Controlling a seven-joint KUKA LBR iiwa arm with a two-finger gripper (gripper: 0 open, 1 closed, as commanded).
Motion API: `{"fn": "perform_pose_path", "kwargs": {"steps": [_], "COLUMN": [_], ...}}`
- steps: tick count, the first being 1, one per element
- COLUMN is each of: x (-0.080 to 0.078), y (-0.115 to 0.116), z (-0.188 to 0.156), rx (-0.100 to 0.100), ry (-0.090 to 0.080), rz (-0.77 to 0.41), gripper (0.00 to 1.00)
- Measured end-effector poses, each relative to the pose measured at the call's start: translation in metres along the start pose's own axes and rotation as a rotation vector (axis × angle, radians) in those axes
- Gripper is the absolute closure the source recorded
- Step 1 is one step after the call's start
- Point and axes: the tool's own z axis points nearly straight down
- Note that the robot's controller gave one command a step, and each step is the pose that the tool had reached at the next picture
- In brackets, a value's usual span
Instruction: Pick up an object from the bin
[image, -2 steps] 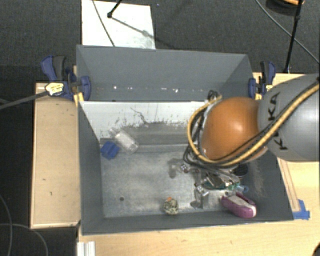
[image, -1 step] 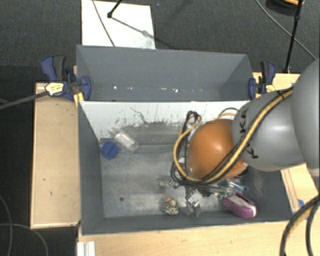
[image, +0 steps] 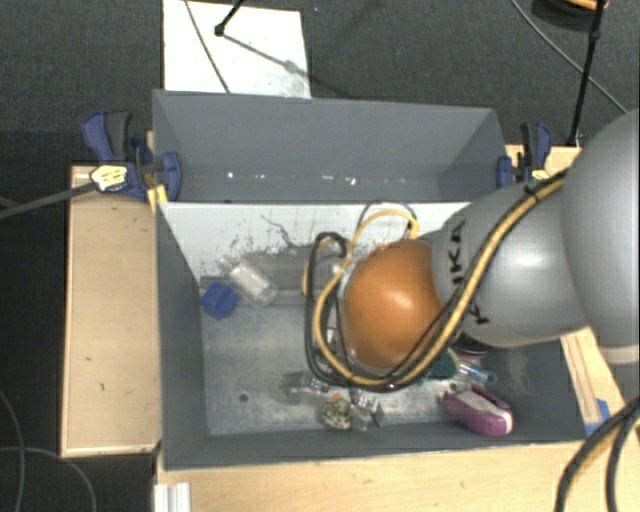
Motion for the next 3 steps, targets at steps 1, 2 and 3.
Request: {"fn": "perform_pose_path", "kwargs": {"steps": [1, 2, 3], "x": [0.001, -0.063, -0.068], "y": [-0.001, -0.014, 0.013], "z": [0.0, -0.05, -0.156], "rx": [0.0, 0.002, 0.005], "ry": [0.001, -0.002, -0.003], "rz": [0.006, -0.339, -0.289], "gripper": [1.0, 1.0, 1.0]}}
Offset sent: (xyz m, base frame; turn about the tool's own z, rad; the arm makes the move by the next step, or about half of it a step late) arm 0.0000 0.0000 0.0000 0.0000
